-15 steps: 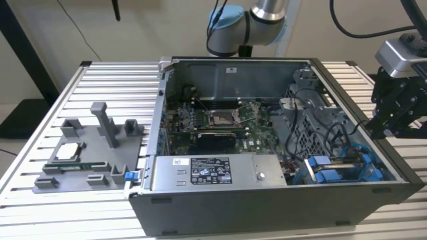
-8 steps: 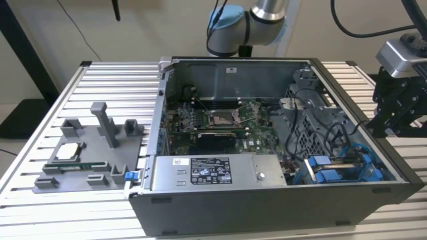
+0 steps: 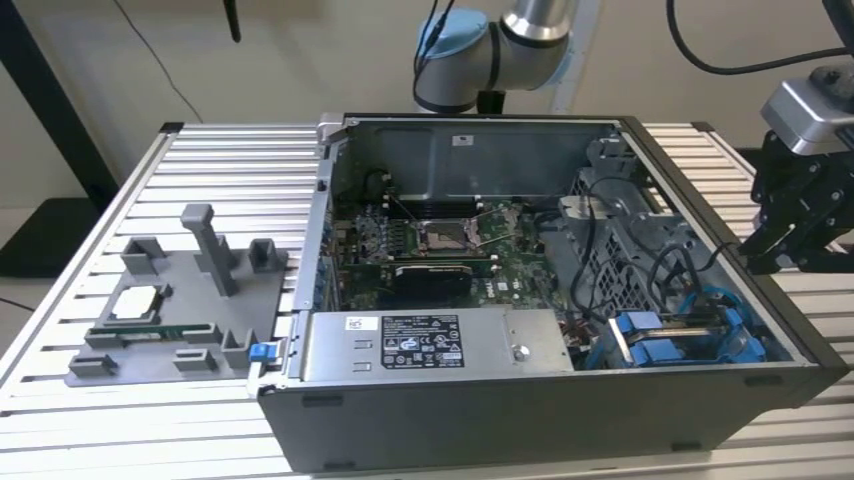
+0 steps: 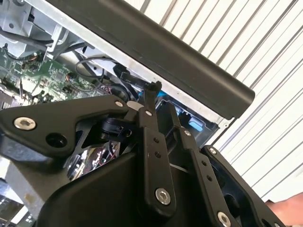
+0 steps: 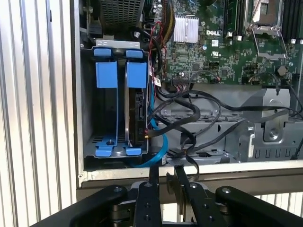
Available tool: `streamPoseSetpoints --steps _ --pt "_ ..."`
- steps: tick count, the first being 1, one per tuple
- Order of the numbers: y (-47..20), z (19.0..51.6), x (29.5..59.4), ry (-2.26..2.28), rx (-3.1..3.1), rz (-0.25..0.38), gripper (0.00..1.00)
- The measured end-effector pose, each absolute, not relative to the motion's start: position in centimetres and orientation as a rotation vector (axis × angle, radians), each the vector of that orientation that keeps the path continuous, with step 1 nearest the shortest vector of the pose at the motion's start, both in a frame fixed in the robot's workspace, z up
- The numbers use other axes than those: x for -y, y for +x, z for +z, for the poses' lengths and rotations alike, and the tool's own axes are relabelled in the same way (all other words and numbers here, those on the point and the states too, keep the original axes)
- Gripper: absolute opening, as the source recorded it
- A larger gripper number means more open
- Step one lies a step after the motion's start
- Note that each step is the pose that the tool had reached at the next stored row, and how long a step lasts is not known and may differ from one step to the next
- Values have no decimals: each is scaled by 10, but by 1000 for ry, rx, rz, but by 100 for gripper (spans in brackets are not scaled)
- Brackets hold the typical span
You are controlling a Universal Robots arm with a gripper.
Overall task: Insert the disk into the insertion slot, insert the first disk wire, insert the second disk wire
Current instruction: 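Insert the second disk wire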
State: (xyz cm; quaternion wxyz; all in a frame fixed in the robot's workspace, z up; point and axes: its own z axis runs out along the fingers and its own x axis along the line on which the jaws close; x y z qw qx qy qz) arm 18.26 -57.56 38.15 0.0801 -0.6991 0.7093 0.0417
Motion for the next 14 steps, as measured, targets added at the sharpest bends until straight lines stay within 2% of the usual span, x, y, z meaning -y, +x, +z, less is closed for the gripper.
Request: streamPoseSetpoints --steps 7,14 --pt "186 381 576 -2071 -2102 163 100" --pt "194 378 577 -2069 -2101 167 100"
